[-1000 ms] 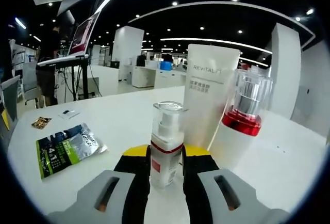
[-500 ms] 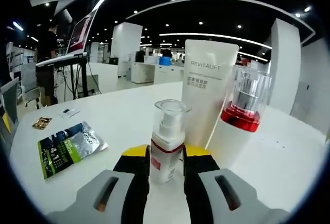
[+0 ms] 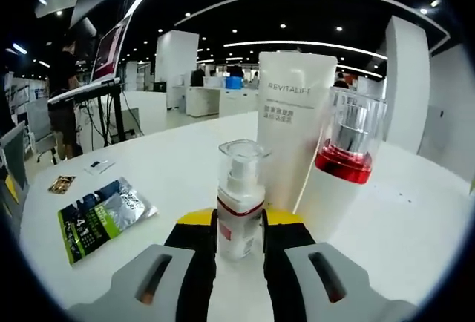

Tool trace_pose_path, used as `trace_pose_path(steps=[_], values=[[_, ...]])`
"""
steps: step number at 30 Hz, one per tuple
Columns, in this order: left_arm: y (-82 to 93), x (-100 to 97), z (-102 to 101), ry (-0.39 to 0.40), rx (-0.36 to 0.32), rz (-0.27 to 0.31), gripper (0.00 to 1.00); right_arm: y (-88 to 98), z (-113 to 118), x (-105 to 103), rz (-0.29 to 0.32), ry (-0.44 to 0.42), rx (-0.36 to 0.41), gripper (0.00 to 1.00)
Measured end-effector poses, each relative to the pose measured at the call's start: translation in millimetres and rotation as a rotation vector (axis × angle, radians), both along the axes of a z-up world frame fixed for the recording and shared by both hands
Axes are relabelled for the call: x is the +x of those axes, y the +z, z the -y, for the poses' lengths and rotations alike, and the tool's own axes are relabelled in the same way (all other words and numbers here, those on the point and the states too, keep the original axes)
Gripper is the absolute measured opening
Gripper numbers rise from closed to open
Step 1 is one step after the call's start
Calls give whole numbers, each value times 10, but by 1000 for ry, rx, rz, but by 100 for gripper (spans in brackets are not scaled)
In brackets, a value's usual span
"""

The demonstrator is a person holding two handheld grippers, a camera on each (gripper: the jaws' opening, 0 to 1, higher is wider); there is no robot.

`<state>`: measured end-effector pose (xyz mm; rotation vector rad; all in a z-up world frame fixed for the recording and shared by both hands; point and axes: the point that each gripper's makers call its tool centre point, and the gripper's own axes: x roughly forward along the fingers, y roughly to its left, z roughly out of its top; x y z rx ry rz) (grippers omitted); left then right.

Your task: Arrange the skincare products in the storage area until every visible bottle or jar stands upright without overlapping.

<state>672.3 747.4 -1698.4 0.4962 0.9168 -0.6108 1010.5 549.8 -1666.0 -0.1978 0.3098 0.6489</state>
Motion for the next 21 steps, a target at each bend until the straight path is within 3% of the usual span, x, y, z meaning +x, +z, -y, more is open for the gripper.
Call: trace_pose_path(steps=[9,13,21], values=[[5,6,-1,2,-1,6,21,-8,36,11,-14,-7,4,22],[9,11,-4,1,-1,9,21,-2,36,-14,-29,-20,31,34],[16,17,-6,1,-1,16,21,-18,129,-113,-45,-26,21,25]])
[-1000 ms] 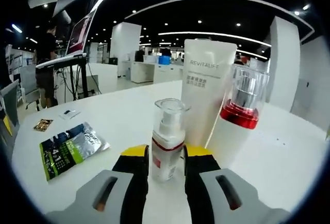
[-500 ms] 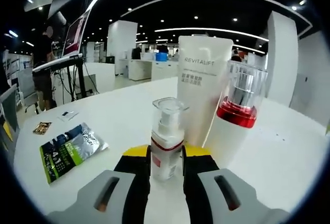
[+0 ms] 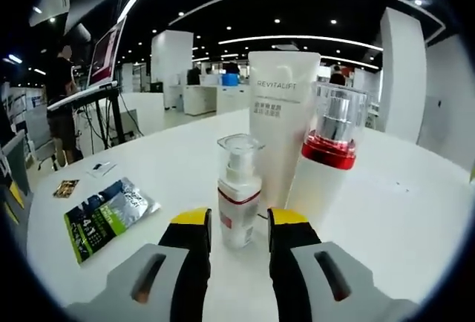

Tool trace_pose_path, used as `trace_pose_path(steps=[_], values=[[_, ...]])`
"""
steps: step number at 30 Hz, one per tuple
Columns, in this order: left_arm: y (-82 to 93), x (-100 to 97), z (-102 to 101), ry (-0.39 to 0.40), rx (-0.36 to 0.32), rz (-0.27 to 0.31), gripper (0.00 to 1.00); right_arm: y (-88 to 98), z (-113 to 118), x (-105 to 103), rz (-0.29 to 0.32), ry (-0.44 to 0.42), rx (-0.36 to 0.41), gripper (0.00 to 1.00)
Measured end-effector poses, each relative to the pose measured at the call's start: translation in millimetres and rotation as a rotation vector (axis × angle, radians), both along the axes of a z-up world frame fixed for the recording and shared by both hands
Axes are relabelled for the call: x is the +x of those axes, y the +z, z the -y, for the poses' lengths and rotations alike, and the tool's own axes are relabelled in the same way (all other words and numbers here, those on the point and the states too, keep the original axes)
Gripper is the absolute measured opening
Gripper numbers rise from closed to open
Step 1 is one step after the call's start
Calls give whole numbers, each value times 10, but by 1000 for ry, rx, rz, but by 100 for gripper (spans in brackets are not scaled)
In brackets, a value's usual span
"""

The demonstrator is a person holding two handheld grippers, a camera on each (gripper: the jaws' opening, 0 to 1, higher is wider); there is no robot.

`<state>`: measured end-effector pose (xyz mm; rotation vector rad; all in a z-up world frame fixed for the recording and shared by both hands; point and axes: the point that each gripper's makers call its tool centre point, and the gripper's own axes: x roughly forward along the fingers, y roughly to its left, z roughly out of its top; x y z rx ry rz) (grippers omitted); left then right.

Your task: Arrange the skincare products in the storage area until every visible bottle or jar stands upright without overlapping.

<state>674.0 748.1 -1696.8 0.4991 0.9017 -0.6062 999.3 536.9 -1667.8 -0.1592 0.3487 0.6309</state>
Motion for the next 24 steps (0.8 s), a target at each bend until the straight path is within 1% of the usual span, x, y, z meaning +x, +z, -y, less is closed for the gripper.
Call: trace_pose_path(steps=[2,5,8,13,19,22,24], values=[[1,1,0,0,0,1,21,-8,18,5,-3,0,-3,23],[0,2,-2,0,1,0,21,6,6,-7,-15,4,17,22],[3,3,-2,0,0,2,21,8,3,1,-23,1,20,19],[1,0,-10,1,3,2,21,8,25,34,-37,-29,31,19],[3,1,-10,1,2,4,21,10,37,31,-42,-31,23,19],[1,1,-12,2,4,3,21,16,53,25,-51,-40,34,20],[0,-1,-15,2,5,2,21,22,61,12,-64,-46,60,21]])
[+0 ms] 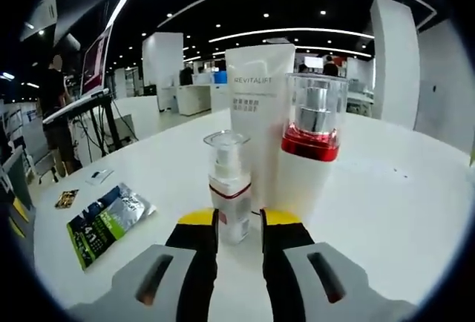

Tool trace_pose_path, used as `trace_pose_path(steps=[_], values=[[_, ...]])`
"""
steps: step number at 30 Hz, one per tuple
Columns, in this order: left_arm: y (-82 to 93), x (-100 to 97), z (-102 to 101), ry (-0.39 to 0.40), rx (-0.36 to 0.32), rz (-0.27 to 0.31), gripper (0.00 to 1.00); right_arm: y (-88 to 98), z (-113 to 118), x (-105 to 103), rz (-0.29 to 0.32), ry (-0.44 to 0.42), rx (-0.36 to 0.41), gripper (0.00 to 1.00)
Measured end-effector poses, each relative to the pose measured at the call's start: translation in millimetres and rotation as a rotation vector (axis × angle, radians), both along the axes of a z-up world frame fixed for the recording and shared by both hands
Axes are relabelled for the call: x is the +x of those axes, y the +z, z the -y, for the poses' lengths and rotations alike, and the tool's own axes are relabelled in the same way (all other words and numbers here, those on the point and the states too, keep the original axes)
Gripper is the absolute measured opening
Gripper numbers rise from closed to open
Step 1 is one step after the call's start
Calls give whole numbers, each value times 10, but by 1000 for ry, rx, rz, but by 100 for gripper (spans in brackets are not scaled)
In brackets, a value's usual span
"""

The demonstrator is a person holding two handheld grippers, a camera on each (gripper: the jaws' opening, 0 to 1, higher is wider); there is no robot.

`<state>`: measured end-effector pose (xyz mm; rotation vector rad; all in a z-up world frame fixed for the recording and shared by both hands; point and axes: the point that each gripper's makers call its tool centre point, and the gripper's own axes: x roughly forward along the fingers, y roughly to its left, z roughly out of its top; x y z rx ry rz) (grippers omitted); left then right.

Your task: Arrange the skincare products in the storage area until every visible bottle or jar stands upright without overlapping.

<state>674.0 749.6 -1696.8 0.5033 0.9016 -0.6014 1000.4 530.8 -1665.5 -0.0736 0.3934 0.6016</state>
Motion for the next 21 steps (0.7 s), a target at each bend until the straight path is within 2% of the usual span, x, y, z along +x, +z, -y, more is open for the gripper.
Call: trace_pose_path(steps=[7,10,12,13,14,21], values=[[9,8,-2,2,-1,4,21,79,27,-200,-7,49,-11,26],[22,15,-2,2,-2,11,21,148,78,-309,-10,57,12,27],[23,18,-5,4,-1,13,21,194,116,-430,-24,58,37,29],[25,20,-4,2,0,15,21,259,115,-497,-13,60,81,31],[26,18,-2,0,0,15,21,290,127,-543,-4,60,93,32],[25,10,0,-9,6,19,21,214,237,-1008,-57,82,78,38]])
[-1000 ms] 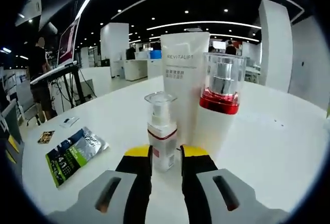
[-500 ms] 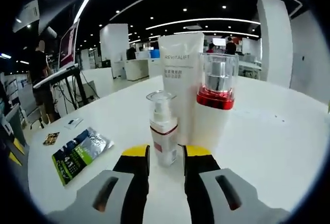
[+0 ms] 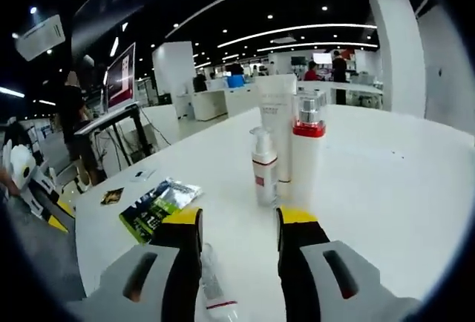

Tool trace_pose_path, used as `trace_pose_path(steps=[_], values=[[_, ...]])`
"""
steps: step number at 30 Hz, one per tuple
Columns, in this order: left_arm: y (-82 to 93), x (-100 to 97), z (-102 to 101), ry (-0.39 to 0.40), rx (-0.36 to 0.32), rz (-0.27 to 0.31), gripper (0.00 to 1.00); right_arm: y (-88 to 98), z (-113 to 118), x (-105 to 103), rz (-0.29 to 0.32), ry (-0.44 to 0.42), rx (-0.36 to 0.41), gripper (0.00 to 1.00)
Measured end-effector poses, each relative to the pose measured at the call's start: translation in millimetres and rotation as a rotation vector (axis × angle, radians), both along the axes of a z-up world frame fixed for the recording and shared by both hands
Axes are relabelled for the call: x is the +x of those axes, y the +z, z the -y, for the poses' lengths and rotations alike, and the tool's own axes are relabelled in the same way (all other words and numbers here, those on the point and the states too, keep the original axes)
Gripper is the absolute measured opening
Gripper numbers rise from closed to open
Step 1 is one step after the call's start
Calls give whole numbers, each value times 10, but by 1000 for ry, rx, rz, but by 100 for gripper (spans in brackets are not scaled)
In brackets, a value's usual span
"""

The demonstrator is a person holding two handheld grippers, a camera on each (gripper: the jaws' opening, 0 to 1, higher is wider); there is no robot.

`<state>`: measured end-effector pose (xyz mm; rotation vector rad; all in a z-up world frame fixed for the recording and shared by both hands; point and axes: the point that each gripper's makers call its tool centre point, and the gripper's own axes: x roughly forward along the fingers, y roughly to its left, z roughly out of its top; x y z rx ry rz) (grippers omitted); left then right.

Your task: Arrange the skincare products in the storage area until every visible bottle or jar stands upright without overlapping.

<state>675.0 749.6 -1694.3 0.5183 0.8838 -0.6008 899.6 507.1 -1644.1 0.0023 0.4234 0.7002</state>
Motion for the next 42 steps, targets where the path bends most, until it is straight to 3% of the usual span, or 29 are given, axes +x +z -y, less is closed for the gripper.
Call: trace_pose_path(steps=[7,13,15,23,33,42], values=[[28,2,31,-11,1,15,21,-30,23,-344,-33,23,-34,40],[47,7,54,-20,-1,24,21,-45,21,-472,-52,49,-55,42],[53,7,59,-20,-2,27,21,-86,20,-508,-56,73,-101,44],[49,4,73,-29,1,24,21,-193,-39,-592,-74,151,-175,46],[33,-8,68,-31,11,13,22,-482,20,-587,-144,192,-241,45],[38,-3,75,-31,8,12,22,-562,0,-626,-159,232,-274,36]])
